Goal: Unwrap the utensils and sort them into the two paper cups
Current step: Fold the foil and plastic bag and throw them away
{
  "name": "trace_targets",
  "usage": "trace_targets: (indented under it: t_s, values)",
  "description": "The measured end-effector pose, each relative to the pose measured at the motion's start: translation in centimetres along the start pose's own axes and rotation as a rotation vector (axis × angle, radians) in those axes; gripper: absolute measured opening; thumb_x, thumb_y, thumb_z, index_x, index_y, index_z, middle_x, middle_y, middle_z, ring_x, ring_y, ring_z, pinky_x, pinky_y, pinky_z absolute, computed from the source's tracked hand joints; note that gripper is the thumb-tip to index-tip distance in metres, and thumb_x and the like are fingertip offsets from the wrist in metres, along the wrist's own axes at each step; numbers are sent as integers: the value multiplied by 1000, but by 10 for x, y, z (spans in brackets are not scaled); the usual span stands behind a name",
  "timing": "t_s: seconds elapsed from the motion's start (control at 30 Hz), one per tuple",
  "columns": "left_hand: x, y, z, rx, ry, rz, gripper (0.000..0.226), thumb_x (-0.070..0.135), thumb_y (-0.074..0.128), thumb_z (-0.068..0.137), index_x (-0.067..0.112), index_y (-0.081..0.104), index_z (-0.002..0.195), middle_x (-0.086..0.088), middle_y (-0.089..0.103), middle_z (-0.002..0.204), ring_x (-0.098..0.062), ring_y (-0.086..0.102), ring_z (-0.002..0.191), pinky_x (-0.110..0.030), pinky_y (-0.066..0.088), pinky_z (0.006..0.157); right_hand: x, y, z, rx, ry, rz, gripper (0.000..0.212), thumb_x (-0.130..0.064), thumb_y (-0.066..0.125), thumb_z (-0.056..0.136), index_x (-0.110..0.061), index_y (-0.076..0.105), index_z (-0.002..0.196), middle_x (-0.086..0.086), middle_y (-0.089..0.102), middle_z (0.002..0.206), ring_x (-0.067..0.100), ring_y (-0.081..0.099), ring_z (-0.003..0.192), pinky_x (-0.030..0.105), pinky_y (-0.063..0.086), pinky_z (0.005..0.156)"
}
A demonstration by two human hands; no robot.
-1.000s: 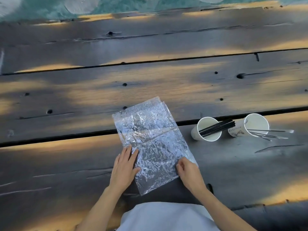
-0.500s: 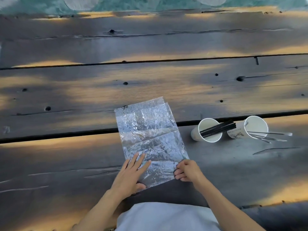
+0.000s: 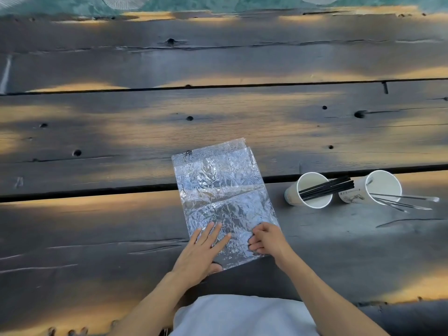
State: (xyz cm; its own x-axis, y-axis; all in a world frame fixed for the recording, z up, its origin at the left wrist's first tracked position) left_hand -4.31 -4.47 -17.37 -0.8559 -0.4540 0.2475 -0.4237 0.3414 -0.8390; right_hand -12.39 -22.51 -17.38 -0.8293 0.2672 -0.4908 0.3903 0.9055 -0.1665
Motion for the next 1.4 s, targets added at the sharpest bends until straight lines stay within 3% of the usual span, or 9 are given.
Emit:
trace_targets:
  t_s: [0.13, 0.27, 0.4, 0.63, 0.77, 0.87, 0.97, 1.23, 1.4]
  values:
    - [-15, 6, -16, -38, 18, 9, 97, 54, 58, 90, 40, -13, 155, -1, -25, 162, -30, -28, 147, -45, -14, 118, 21, -38, 2, 43, 169, -114, 14, -6, 42, 92, -11, 53, 84, 12, 62, 63, 20, 48, 47, 21, 29, 45]
    - [-23, 14, -22, -23, 75, 64, 105, 57, 66, 82, 39, -7, 156, -1, -15, 165, -32, -19, 149, -46, -9, 118, 28, -43, -6, -57, 299, -300, 21, -6, 37, 90, -17, 45, 74, 9, 51, 62, 14, 34, 45, 18, 22, 45]
    - [-37, -8, -20, 42, 57, -44, 96, 63, 61, 82, 43, 3, 156, 4, -9, 166, -26, -14, 152, -49, -1, 124, -21, -38, 1, 28, -18, -93, 15, -9, 47, 100, -2, 58, 93, 14, 65, 79, 19, 59, 55, 28, 46, 50]
    - [-134, -94, 12, 417, -626, -735, 76, 44, 71, 85, 31, 34, 151, -3, 32, 151, -24, 34, 137, -49, 31, 114, -117, -27, 28, 164, -316, -97, 32, -9, 49, 96, -11, 50, 128, 8, 56, 119, 20, 64, 75, 41, 58, 69]
    - [-171, -103, 33, 467, -827, -1175, 68, 32, 71, 89, 21, 37, 147, -5, 53, 132, -23, 62, 104, -44, 53, 95, -144, -36, 57, 241, -265, -158, 44, -8, 50, 94, -14, 41, 136, 13, 44, 136, 24, 71, 76, 37, 59, 64]
    - [-176, -109, 41, 463, -926, -1301, 43, 22, 66, 93, 16, 45, 131, -6, 57, 125, -18, 65, 67, -38, 61, 73, -146, -39, 67, 266, -171, -171, 37, -9, 49, 94, -13, 42, 130, 14, 54, 123, 28, 73, 71, 45, 61, 68]
    - [-174, -107, 43, 439, -1008, -1313, 25, 17, 66, 93, 14, 51, 113, -8, 63, 110, -18, 66, 61, -35, 63, 65, -139, -43, 73, 302, -102, -163, 18, -10, 50, 95, -9, 45, 112, 16, 66, 101, 32, 74, 74, 49, 62, 71]
    - [-171, -91, 36, 510, -1023, -1599, 20, 0, 60, 94, 8, 57, 113, -15, 67, 98, -19, 65, 62, -28, 62, 63, -131, -37, 67, 210, -138, 95, 28, 11, 47, 92, -6, 50, 114, 19, 64, 88, 19, 57, 49, 25, 48, 40]
    - [-168, -92, 13, 576, -864, -1622, 13, -3, 59, 94, 6, 68, 96, -16, 66, 102, -19, 64, 80, -29, 58, 75, -128, -40, 44, 185, -283, 151, 15, 8, 55, 91, -2, 67, 91, 6, 55, 61, 12, 46, 44, 20, 42, 39]
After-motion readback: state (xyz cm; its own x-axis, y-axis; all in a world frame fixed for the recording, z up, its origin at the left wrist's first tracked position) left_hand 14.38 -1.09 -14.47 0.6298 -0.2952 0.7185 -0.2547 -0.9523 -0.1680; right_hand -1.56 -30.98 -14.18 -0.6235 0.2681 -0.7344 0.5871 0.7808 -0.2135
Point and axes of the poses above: each hand's wrist, its own z-axis towards the middle knuckle, its own y-axis out of the palm, x = y × z, the point moved 8 cm from there along z, towards the middle knuckle
